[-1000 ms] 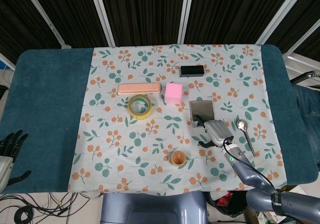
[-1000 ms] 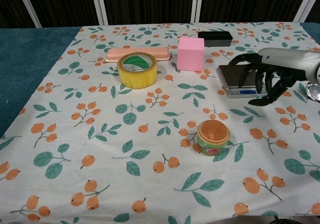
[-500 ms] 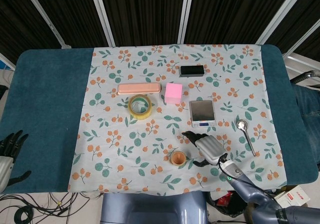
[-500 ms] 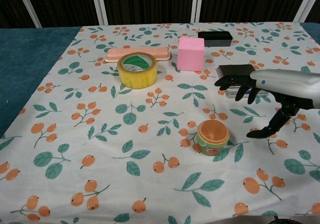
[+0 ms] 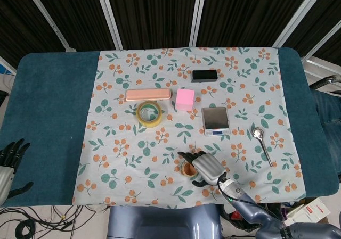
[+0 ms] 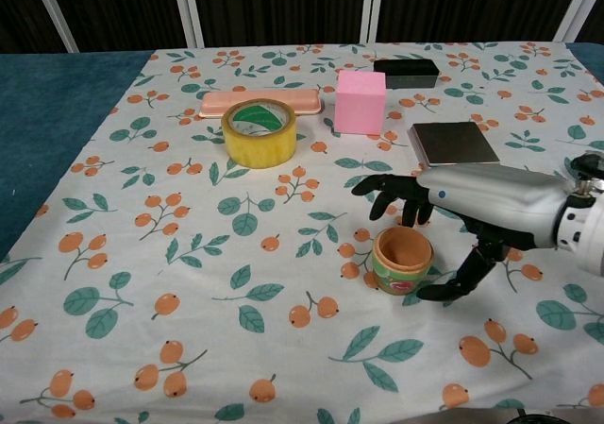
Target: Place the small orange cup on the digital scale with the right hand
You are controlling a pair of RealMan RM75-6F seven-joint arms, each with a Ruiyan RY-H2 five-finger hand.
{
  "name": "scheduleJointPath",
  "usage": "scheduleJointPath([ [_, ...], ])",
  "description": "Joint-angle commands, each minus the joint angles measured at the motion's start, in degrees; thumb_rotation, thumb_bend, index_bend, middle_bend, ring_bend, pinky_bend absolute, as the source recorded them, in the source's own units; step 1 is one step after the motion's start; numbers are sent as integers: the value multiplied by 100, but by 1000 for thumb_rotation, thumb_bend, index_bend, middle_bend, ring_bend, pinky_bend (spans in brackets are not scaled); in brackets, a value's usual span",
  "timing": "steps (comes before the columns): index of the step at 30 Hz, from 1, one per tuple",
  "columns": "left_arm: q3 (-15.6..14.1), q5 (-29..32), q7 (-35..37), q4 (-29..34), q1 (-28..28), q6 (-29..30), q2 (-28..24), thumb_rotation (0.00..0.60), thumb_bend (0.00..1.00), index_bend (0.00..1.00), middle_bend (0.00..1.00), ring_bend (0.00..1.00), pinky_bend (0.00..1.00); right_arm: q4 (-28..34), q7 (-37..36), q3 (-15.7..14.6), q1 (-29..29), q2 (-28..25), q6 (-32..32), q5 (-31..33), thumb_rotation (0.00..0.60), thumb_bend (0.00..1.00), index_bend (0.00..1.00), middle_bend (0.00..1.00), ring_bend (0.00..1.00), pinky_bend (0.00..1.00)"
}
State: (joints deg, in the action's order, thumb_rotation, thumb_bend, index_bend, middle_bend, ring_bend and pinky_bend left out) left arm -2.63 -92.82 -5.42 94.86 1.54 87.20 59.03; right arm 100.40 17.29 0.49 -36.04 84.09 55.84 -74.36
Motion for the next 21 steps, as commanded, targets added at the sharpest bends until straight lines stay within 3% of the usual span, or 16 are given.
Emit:
scheduleJointPath([
  [1,0,1,-3,0,2,-4,-1,600,124,22,0,0,166,-67,90,11,-2,91,21,6,600,176,129,258,381,350],
  [8,0,1,-6,4,0,-1,-1,600,125,26,0,0,191,-142,250,39,20,236,87,55,600,401,241,420,553,605],
  [11,0,4,-5,7,1,-5,-3,600,125,27,0,0,206,-115,240,85,55,234,180,48,600,475,314,466,584,621],
  [16,-2,-2,-5,7,0,-2,-6,600,125,29,0,0,211,-44,135,269,120,108,428,24,600,488,386,485,588,622],
  [21,-4,-11,-13,3,-2,3,-3,600,125,30,0,0,211,-169,24,682,106,-160,588,282,600,488,394,486,588,621],
])
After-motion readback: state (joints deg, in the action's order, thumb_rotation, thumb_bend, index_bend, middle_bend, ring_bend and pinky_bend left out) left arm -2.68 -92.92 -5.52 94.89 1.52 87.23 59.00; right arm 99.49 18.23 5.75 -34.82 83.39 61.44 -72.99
